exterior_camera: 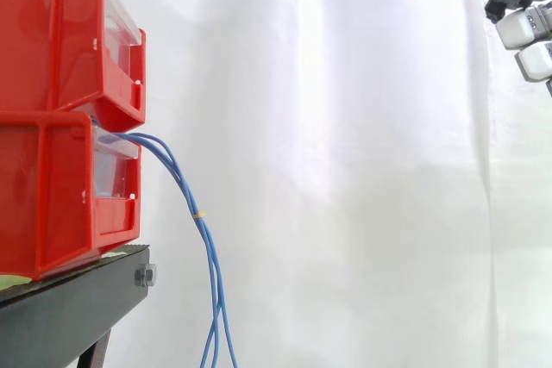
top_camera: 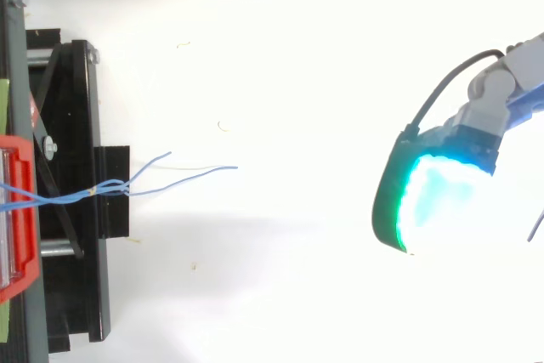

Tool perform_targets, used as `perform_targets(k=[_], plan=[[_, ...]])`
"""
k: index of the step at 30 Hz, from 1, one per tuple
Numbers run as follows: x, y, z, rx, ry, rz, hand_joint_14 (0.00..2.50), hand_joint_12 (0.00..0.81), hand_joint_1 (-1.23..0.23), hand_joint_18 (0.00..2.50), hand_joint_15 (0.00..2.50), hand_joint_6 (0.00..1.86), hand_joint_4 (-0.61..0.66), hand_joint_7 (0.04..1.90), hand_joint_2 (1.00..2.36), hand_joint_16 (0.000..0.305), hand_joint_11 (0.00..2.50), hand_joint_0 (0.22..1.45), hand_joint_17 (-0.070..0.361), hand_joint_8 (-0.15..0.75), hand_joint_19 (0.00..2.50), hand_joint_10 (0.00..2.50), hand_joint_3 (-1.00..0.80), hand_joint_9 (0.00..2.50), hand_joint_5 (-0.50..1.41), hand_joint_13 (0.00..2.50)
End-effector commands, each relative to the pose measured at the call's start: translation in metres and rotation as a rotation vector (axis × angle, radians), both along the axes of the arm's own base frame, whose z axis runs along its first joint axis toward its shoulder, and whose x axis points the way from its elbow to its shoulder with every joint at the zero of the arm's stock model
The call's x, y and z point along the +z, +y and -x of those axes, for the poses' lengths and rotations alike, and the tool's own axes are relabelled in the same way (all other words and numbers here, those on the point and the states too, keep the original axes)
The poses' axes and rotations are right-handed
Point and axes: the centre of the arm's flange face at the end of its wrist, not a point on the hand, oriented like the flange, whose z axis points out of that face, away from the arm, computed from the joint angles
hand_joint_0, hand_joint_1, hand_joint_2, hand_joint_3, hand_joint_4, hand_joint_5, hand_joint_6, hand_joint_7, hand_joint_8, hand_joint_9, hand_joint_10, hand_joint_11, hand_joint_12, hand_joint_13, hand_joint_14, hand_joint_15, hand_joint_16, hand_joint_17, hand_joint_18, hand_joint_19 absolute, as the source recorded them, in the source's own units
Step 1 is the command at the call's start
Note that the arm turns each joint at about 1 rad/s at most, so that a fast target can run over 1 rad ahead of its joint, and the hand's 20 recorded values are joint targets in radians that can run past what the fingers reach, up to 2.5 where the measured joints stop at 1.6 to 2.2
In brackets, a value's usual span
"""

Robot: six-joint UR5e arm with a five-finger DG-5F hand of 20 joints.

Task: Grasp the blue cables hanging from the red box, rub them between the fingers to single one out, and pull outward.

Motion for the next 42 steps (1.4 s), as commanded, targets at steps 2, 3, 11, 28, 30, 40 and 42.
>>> perform_targets(k=[2, 3, 11, 28, 30, 40, 42], plan=[[0.0, -0.001, 0.0, -0.001, 0.001, 0.0, 0.01, 0.409, -0.58, 0.26, 0.26, 0.5, 0.24, 0.68, 1.0, 0.054, 0.0, 0.51, 0.122, 0.278, 0.37, 0.0, -0.5, 0.54, -0.21, 0.48], [0.001, -0.001, 0.001, -0.001, 0.0, 0.0, 0.01, 0.407, -0.59, 0.27, 0.26, 0.5, 0.24, 0.69, 1.0, 0.054, 0.0, 0.51, 0.121, 0.276, 0.37, 0.0, -0.48, 0.54, -0.21, 0.47], [0.0, 0.001, 0.0, 0.001, 0.0, 0.0, 0.01, 0.402, -0.62, 0.31, 0.29, 0.5, 0.24, 0.7, 1.0, 0.052, 0.06, 0.53, 0.118, 0.272, 0.39, 0.0, -0.47, 0.57, -0.2, 0.51], [-0.01, -0.015, -0.002, -0.174, 0.034, 0.366, 0.01, 0.399, -0.62, 0.33, 0.33, 0.5, 0.25, 0.73, 1.0, 0.054, 0.1, 0.52, 0.121, 0.278, 0.45, 0.0, -0.48, 0.57, -0.2, 0.51], [-0.01, -0.016, -0.002, -0.176, 0.038, 0.386, 0.01, 0.411, -0.62, 0.32, 0.32, 0.5, 0.25, 0.73, 1.0, 0.054, 0.1, 0.52, 0.121, 0.281, 0.45, 0.0, -0.48, 0.57, -0.2, 0.49], [-0.015, -0.014, -0.005, -0.189, 0.045, 0.538, 0.01, 0.425, -0.65, 0.36, 0.35, 0.5, 0.26, 0.74, 1.0, 0.054, 0.12, 0.52, 0.122, 0.285, 0.47, 0.0, -0.5, 0.57, -0.19, 0.53], [-0.019, -0.014, -0.008, -0.195, 0.052, 0.58, 0.01, 0.418, -0.66, 0.36, 0.36, 0.5, 0.26, 0.76, 1.0, 0.054, 0.14, 0.52, 0.122, 0.282, 0.49, 0.0, -0.5, 0.58, -0.19, 0.54]])
